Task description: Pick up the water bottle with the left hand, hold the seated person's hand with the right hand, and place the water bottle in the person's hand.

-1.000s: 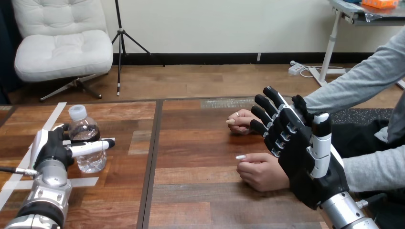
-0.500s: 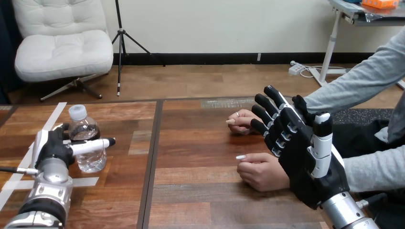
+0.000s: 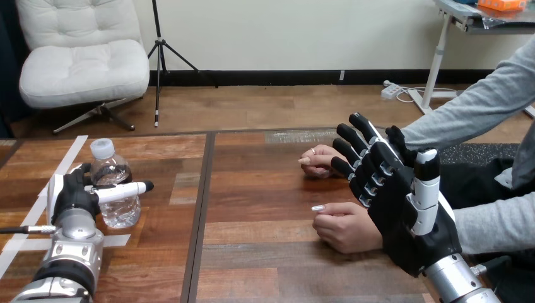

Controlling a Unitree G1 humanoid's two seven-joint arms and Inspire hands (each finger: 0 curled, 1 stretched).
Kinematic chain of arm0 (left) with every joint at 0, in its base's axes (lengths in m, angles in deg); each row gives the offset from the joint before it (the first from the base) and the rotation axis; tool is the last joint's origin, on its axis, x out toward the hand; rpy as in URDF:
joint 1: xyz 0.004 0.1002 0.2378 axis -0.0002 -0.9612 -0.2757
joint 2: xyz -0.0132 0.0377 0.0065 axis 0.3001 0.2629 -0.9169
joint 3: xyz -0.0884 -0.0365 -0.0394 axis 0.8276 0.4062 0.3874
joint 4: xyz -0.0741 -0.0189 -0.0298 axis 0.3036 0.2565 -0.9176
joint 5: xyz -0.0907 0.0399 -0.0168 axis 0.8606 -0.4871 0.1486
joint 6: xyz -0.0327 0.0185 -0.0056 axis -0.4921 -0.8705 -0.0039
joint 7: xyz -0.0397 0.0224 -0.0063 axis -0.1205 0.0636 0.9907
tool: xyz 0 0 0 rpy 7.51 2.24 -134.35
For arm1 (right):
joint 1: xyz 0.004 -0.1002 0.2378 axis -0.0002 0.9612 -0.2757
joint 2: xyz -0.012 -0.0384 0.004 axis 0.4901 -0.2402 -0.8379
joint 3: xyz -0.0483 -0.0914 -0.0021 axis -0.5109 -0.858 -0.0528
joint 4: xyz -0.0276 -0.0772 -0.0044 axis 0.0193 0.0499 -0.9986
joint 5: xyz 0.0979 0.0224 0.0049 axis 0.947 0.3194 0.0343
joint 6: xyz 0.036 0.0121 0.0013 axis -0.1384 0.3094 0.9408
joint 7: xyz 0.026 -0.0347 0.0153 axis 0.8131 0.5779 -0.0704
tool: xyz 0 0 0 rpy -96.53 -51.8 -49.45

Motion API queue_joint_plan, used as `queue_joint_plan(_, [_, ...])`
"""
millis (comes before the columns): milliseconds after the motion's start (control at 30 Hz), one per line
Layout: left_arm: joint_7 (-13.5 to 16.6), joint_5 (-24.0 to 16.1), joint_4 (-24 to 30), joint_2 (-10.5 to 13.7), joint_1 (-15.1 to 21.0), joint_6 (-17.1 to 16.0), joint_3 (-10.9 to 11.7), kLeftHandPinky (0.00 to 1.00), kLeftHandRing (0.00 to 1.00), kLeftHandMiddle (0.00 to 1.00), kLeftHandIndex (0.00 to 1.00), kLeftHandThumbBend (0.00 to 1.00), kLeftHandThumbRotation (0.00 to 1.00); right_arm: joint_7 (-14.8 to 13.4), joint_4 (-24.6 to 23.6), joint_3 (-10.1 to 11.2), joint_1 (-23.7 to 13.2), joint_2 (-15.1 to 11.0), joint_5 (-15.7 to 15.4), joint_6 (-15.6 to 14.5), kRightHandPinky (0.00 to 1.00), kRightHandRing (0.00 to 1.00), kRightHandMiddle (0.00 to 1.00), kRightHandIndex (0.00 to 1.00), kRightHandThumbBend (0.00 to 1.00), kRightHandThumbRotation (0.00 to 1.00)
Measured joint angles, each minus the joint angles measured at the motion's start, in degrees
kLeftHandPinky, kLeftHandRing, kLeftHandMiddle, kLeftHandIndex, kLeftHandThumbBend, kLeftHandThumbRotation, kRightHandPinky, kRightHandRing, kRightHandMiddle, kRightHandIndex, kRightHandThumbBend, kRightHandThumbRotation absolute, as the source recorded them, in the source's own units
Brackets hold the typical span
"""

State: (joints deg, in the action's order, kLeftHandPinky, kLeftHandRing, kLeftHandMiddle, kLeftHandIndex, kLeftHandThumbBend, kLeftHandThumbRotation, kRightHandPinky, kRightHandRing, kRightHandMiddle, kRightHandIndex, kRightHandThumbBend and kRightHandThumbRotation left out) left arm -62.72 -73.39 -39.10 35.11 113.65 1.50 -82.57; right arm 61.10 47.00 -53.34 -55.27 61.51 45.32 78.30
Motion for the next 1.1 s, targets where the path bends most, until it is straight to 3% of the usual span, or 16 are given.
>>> queue_joint_plan(300, [2.7, 0.1, 0.0, -0.9, 0.1, 0.3, 0.8, 0.64, 0.76, 0.81, 0.84, 0.89, 0.00, 0.0, 0.0, 0.0, 0.0, 0.0, 0.0, 0.2, 1.00, 1.00, 0.99, 1.00, 1.00, 1.00])
queue_joint_plan(500, [4.8, 0.3, 0.0, -1.5, 0.2, 0.7, 1.1, 0.61, 0.72, 0.75, 0.73, 0.89, 0.00, 0.0, 0.0, 0.0, 0.0, 0.1, 0.0, 0.2, 1.00, 1.00, 0.99, 1.00, 1.00, 1.00])
queue_joint_plan(700, [6.5, 1.0, 0.0, -2.2, 0.2, 0.7, 2.0, 0.47, 0.57, 0.62, 0.61, 0.87, 0.00, 0.0, 0.0, 0.0, 0.0, 0.2, 0.1, 0.2, 1.00, 1.00, 0.99, 1.00, 1.00, 1.00])
queue_joint_plan(1100, [9.1, 2.5, 0.0, -2.7, 0.3, -0.4, 3.6, 0.40, 0.47, 0.52, 0.49, 0.79, 0.00, 0.0, 0.0, 0.0, 0.1, 0.5, 0.1, 0.2, 1.00, 0.99, 0.98, 1.00, 1.00, 1.00])
